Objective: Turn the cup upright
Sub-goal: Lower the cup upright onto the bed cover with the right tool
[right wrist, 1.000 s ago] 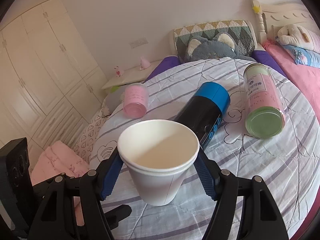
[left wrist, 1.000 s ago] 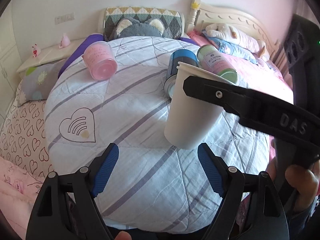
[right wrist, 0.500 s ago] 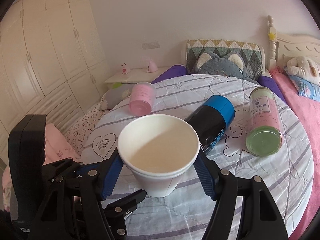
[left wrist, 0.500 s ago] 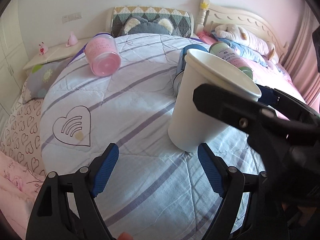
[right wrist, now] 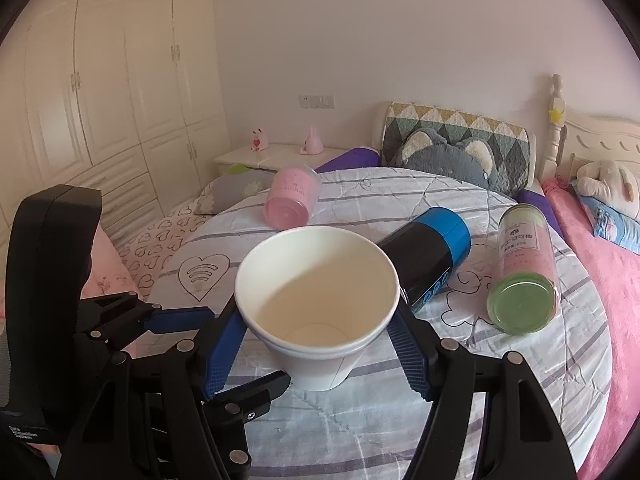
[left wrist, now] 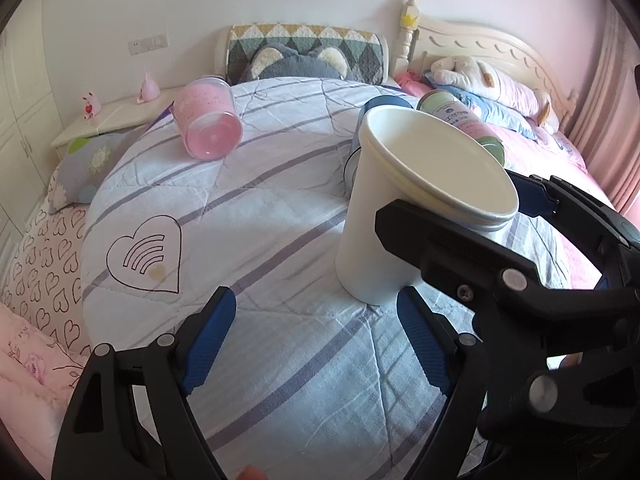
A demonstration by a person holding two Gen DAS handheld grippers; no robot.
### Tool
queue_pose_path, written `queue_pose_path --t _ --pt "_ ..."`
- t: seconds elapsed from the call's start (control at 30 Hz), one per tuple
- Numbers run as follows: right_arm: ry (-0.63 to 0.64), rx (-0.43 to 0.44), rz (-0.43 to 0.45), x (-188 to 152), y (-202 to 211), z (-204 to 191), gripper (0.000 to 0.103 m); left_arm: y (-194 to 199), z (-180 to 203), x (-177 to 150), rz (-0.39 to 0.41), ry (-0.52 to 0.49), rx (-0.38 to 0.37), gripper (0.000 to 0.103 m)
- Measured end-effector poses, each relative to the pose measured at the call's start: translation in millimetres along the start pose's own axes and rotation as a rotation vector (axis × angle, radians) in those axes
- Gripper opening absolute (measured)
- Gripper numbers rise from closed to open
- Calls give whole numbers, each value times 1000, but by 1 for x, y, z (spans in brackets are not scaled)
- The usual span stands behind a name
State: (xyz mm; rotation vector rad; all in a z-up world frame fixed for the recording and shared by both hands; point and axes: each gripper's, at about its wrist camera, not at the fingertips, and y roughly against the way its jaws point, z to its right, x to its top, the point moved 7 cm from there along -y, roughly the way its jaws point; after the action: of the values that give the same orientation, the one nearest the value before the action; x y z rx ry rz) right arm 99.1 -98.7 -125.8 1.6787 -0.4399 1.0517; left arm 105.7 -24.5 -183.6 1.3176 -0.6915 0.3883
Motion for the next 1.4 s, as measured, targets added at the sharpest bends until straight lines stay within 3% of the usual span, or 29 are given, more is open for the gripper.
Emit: queue_pose_path --t 0.43,0.63,0.8,1.4 --pt "43 8 8 0 3 -3 70 4 5 1 26 -16 13 93" --pt "64 30 7 1 5 -9 71 6 8 1 37 -31 21 93" --pt "72 30 13 2 7 -11 78 11 9 1 54 -38 23 93" --pt "101 48 31 5 18 -17 78 22 18 1 74 -48 18 94"
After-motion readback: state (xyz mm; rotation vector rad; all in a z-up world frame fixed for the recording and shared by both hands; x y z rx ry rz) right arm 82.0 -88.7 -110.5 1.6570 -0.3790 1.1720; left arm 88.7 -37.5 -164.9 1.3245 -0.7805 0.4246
